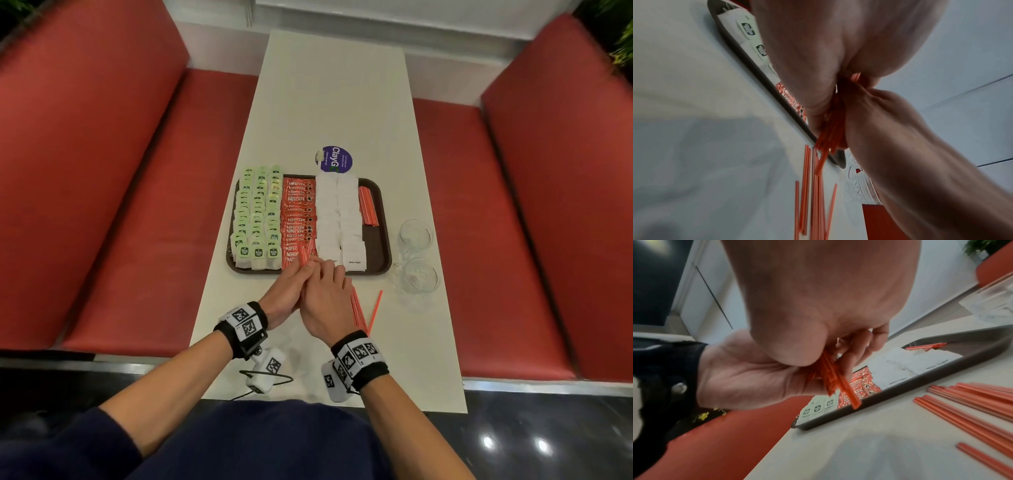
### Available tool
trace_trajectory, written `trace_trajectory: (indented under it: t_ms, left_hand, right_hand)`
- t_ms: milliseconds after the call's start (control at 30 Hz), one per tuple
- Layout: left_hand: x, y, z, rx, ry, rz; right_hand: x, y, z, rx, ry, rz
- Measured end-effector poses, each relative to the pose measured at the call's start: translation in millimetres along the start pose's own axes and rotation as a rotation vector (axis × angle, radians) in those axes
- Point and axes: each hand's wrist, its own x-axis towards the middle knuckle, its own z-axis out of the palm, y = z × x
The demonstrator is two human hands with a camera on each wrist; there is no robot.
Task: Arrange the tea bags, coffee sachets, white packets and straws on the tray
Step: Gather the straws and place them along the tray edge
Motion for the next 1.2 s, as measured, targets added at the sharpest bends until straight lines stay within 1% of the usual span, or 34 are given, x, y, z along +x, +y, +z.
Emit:
trace_trajectory:
  t_ms: [67,133,200,233,267,333,433,533,567,600,633,667,767,833,900,933,967,1000,1033,1067,1133,1200]
  left_hand:
    - [3,-6,-7,0.019,0.021,0.035]
    - [4,-7,-16,0.055,0.029,0.045]
    - [5,-8,-25,0.096,0.074,0.068]
    - [6,-8,-27,0.102,0.095,0.087]
    - [6,-7,-27,0.107,0.094,0.105]
    - [8,-5,-21,0.145,0.073,0.12]
    - [14,-1,-10,0.144,0.078,0.147]
    - [17,4,-14,0.186,0.093,0.162]
    - [17,4,-17,0.223,0.095,0.166]
    - [19,1,-20,0.28,0.093,0.166]
    - [19,-2,-22,0.335,0.066,0.16]
    - [20,-4,-22,0.39,0.038,0.155]
    - [18,-11,-13,0.513,-0.036,0.233]
    - [21,-15,-6,0.674,-0.009,0.291]
    - [27,-26,-9,0.794,0.001,0.265]
    - [29,-34,-13,0.871,0.016,0.242]
    - [30,-40,-18,0.92,0.018,0.189]
    - [32,-44,-23,0.911,0.02,0.131]
    - [33,-48,-25,0.879,0.029,0.108]
    - [34,-49,-24,0.869,0.029,0.136]
    - [32,-44,-19,0.869,0.041,0.242]
    - [29,-38,-16,0.879,0.033,0.235]
  right_hand:
    - [1,-3,3,0.012,-0.016,0.017]
    - [2,1,2,0.041,-0.084,-0.008]
    - [7,10,-5,0.139,-0.17,-0.036]
    - [9,14,-10,0.2,-0.179,-0.033]
    - [11,17,-14,0.258,-0.144,-0.027]
    - [11,17,-17,0.396,-0.015,-0.02]
    - [7,12,-18,0.563,0.132,-0.042]
    - [4,21,-23,0.643,0.37,-0.03]
    - [5,26,-25,0.655,0.422,-0.034]
    - [6,30,-28,0.672,0.435,-0.055]
    - [7,33,-32,0.684,0.409,-0.097]
    - [8,34,-34,0.687,0.354,-0.159]
    - [10,31,-33,0.61,0.112,-0.356]
    - [6,29,-23,0.515,-0.002,-0.407]
    - [3,29,-12,0.478,-0.08,-0.42]
    - [2,31,-6,0.458,-0.082,-0.441]
    - [2,32,-1,0.434,-0.056,-0.469]
    - [1,34,4,0.408,-0.014,-0.494]
    - [1,35,7,0.393,0.032,-0.499]
    - [1,37,11,0.384,0.073,-0.484]
    - [1,38,17,0.375,0.119,-0.46]
    - [0,39,19,0.361,0.119,-0.469]
